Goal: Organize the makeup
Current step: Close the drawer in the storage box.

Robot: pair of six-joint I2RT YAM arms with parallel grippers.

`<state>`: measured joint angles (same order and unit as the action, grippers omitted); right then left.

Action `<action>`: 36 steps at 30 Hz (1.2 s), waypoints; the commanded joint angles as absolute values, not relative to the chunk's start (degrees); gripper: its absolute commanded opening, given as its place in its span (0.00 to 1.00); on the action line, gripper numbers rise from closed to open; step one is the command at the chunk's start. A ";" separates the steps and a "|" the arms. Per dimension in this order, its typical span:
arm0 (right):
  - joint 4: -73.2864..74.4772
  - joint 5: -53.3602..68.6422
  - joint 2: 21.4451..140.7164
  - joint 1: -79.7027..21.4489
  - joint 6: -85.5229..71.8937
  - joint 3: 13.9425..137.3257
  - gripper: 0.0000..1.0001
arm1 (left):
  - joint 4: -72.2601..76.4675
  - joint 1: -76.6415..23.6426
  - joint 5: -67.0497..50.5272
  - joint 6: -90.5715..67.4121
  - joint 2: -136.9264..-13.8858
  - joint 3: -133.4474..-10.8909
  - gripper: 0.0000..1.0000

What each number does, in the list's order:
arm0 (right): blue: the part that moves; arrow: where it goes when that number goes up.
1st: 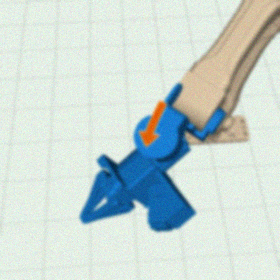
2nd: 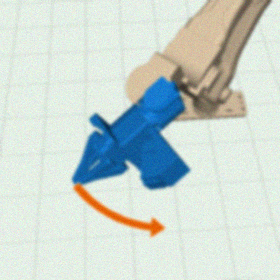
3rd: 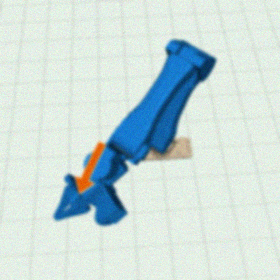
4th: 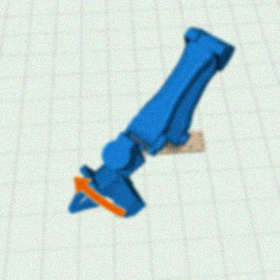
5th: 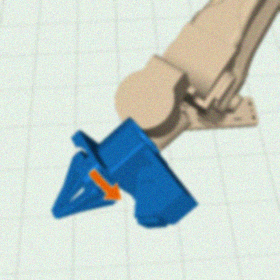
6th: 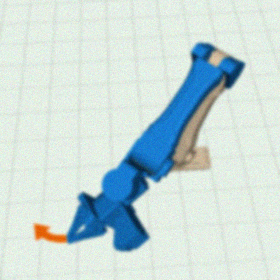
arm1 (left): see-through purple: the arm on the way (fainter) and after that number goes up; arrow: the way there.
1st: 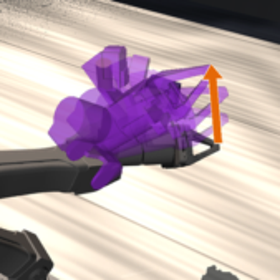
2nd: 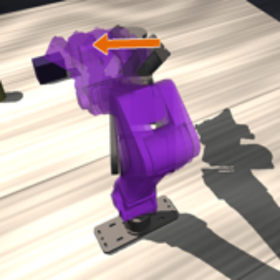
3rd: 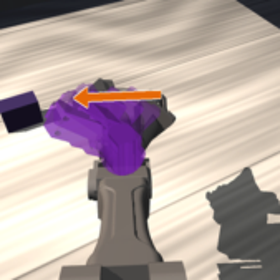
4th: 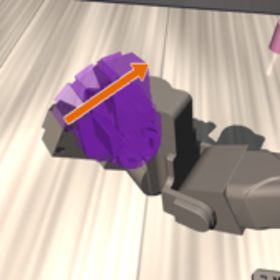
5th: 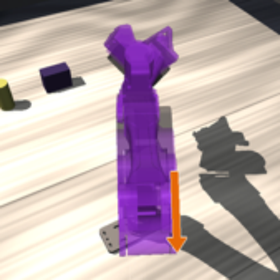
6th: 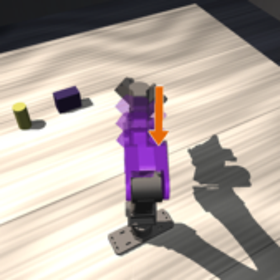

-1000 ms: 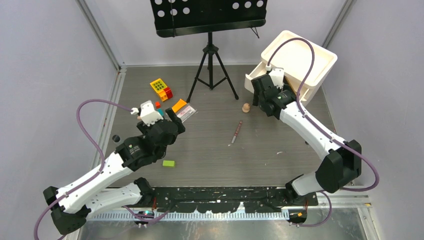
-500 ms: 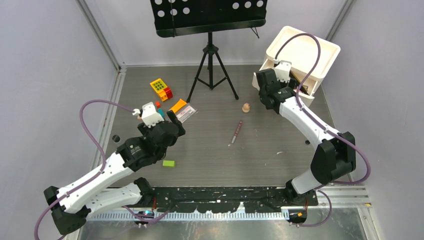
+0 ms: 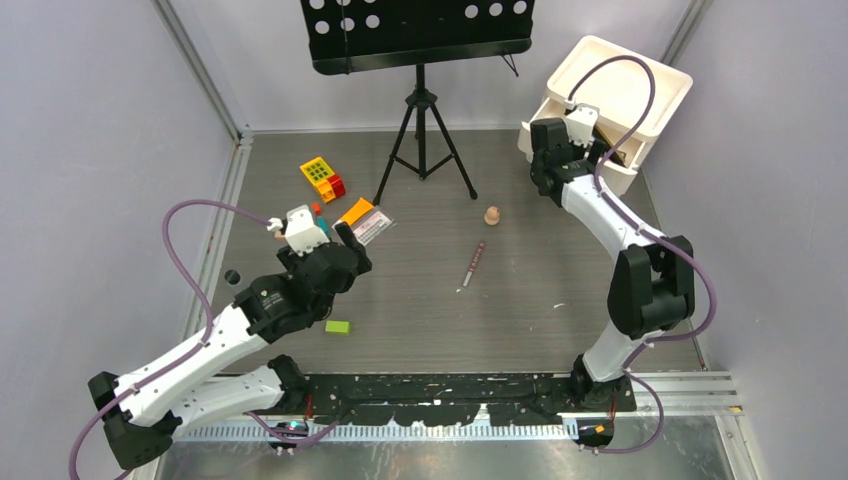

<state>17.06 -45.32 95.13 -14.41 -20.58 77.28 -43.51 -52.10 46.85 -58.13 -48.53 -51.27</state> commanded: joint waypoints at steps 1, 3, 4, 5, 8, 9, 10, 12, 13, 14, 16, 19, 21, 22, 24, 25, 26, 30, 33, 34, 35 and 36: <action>9.53 -48.82 97.86 -11.12 -18.94 81.89 0.83 | -42.54 -51.98 47.53 -58.13 -48.30 -50.89 0.90; 9.29 -49.19 98.97 -10.27 -18.60 83.35 0.83 | -42.69 -51.94 47.61 -58.11 -48.13 -50.76 0.90; 8.87 -49.02 99.31 -9.85 -18.51 83.88 0.83 | -42.61 -51.97 47.74 -58.12 -48.04 -50.64 0.90; 8.37 -49.08 99.66 -9.47 -18.28 84.40 0.83 | -42.56 -51.95 47.80 -58.09 -48.04 -50.51 0.90; 5.99 -50.29 100.67 -8.72 -17.12 85.71 0.83 | -42.21 -51.94 47.74 -58.02 -47.99 -50.27 0.90; 5.15 -50.68 101.10 -8.55 -16.80 86.22 0.83 | -42.19 -51.94 47.68 -58.01 -48.07 -50.25 0.90; 4.60 -51.25 101.67 -8.34 -16.59 87.01 0.84 | -42.31 -51.94 47.58 -58.01 -48.15 -50.20 0.90; 4.46 -51.80 102.99 -7.66 -16.38 88.74 0.85 | -42.44 -51.94 47.59 -58.00 -48.16 -50.12 0.90; 4.41 -52.03 103.60 -7.38 -16.35 89.58 0.85 | -42.37 -51.94 47.62 -58.08 -48.16 -50.01 0.90; 4.46 -52.00 104.13 -6.98 -16.35 90.35 0.85 | -42.36 -51.94 47.62 -58.12 -48.09 -49.97 0.90; 4.87 -51.46 105.28 -6.50 -16.28 91.95 0.85 | -42.39 -51.94 47.69 -58.32 -47.87 -49.64 0.90; 5.69 -50.72 106.22 -6.18 -16.07 93.51 0.85 | -42.48 -51.95 47.79 -58.65 -47.57 -49.40 0.90; 5.79 -49.70 106.11 -6.19 -16.35 93.25 0.85 | -42.47 -51.94 47.89 -58.78 -47.55 -49.31 0.90; 5.99 -49.01 105.76 -6.18 -16.73 92.89 0.85 | -42.43 -51.94 47.95 -58.83 -47.55 -49.23 0.90; 6.45 -47.60 105.03 -6.20 -17.87 91.92 0.85 | -42.00 -51.94 47.88 -58.83 -47.80 -49.17 0.90; 6.78 -46.68 104.39 -6.16 -18.52 91.33 0.85 | -41.62 -51.94 47.75 -58.48 -47.98 -49.14 0.90; 6.86 -45.75 103.63 -6.19 -19.00 90.56 0.85 | -40.80 -51.94 47.46 -57.85 -48.17 -49.13 0.90; 6.75 -42.58 100.54 -6.22 -20.23 87.83 0.85 | -38.35 -51.95 46.28 -54.11 -49.47 -50.30 0.90; 6.86 -41.87 99.42 -6.16 -20.32 87.24 0.85 | -37.61 -51.94 46.22 -52.79 -50.01 -50.80 0.90; 7.16 -41.69 99.66 -6.13 -20.33 87.61 0.85 | -37.48 -51.94 46.16 -52.74 -49.94 -50.73 0.90; 7.87 -41.54 100.12 -6.09 -20.37 88.26 0.85 | -37.38 -51.95 46.06 -52.74 -49.88 -50.57 0.90; 8.69 -41.40 100.77 -5.96 -20.58 89.17 0.85 | -37.26 -51.94 45.86 -52.73 -49.72 -50.35 0.90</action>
